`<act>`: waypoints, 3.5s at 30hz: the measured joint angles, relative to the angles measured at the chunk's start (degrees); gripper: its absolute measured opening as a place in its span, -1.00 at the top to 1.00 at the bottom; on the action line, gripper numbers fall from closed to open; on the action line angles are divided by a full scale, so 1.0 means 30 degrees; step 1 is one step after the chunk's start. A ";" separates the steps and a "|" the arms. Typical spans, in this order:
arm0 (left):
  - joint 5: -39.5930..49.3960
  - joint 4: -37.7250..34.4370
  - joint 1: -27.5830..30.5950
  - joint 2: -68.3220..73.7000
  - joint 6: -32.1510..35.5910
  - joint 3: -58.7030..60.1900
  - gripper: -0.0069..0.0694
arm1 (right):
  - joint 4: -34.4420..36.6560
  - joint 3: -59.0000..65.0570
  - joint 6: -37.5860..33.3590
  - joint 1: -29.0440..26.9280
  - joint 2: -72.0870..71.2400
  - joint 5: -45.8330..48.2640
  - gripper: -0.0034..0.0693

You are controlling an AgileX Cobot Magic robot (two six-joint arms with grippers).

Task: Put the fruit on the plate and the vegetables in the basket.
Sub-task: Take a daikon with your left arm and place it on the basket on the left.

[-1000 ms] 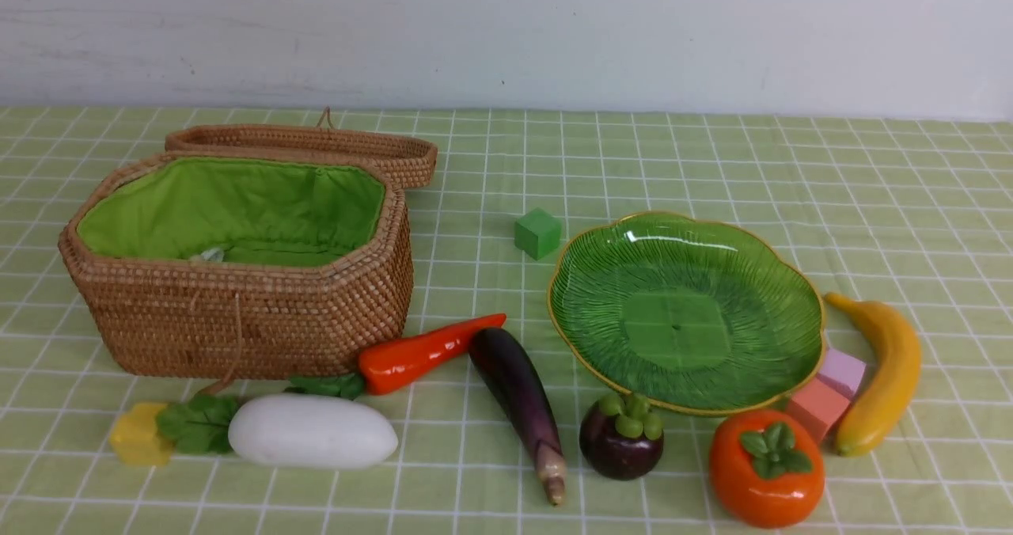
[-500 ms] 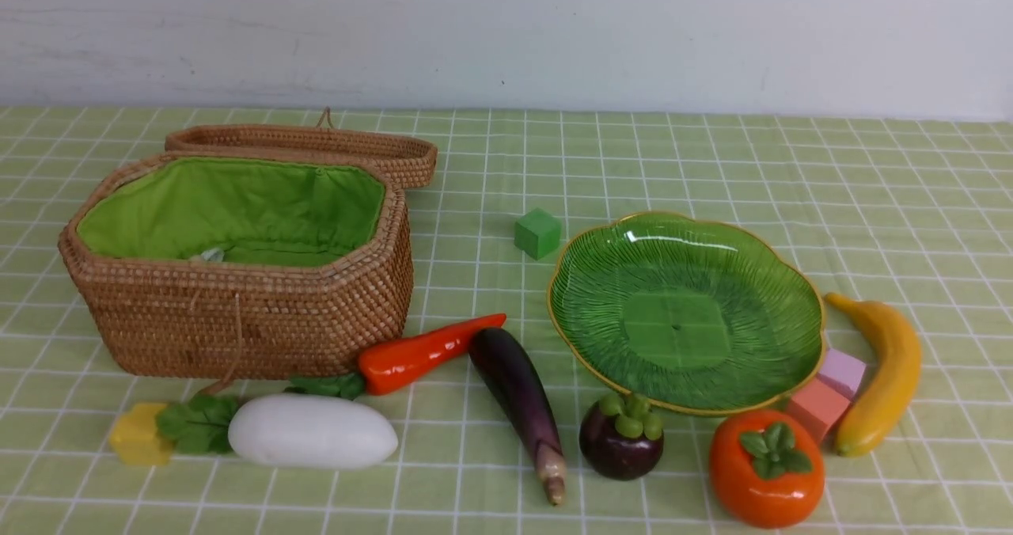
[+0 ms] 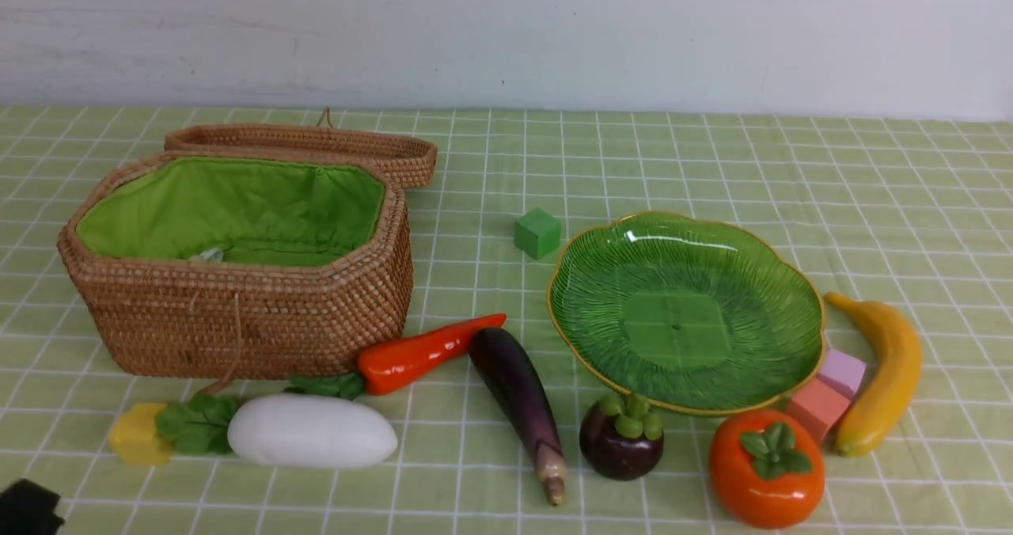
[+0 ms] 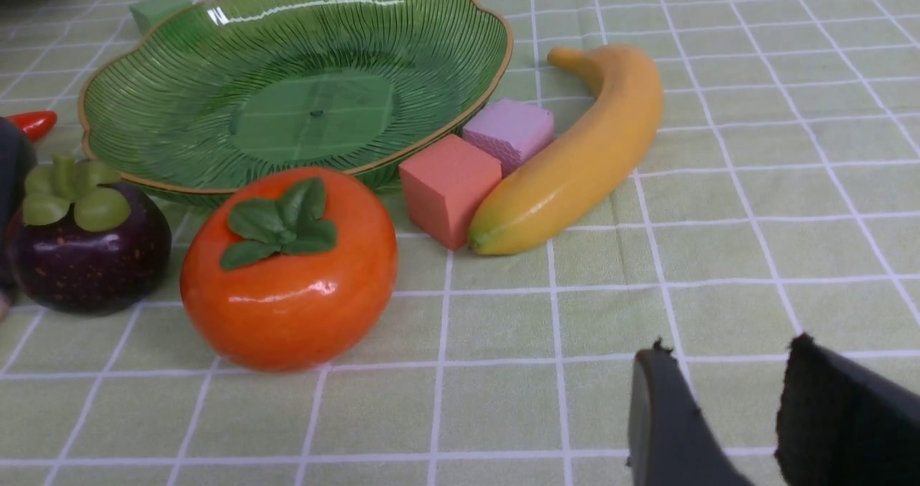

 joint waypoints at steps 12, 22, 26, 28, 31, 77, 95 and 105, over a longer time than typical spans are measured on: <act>-0.0089 -0.0431 0.0000 0.0000 0.1255 -0.1272 0.85 | -0.0123 0.0017 0.0000 0.0000 0.0000 -0.0102 0.24; 0.9102 0.1473 0.0013 0.4874 0.8799 -0.9055 0.85 | 0.4985 0.0197 0.3305 0.0000 0.0000 -0.4880 0.24; 1.3947 0.1542 0.0013 0.9083 1.1630 -1.2134 0.85 | 0.7678 0.0197 0.4786 0.0000 0.0000 -0.6997 0.30; 1.5065 0.1619 0.0013 1.0938 1.1996 -1.2980 0.85 | 0.8404 -0.0248 0.4956 0.0051 0.0000 -0.5781 0.44; 1.5683 0.1619 -0.0086 1.2451 1.2198 -1.3677 0.85 | 0.8523 -0.2119 0.4422 0.0493 0.0474 -0.2468 0.70; 1.0315 1.0174 -0.5492 2.9813 2.7233 -1.7784 -0.89 | 1.0676 -2.0085 -1.1998 0.4762 1.1545 1.6731 0.87; 0.7110 1.1368 -0.5492 3.1805 2.8419 -1.7989 -0.66 | 1.0655 -2.0085 -1.1998 0.4762 1.1522 1.6731 0.84; 0.9530 1.1263 -0.5492 3.2478 2.8372 -1.8008 -0.57 | 1.0786 -2.0085 -1.1998 0.4762 1.1522 1.6731 0.84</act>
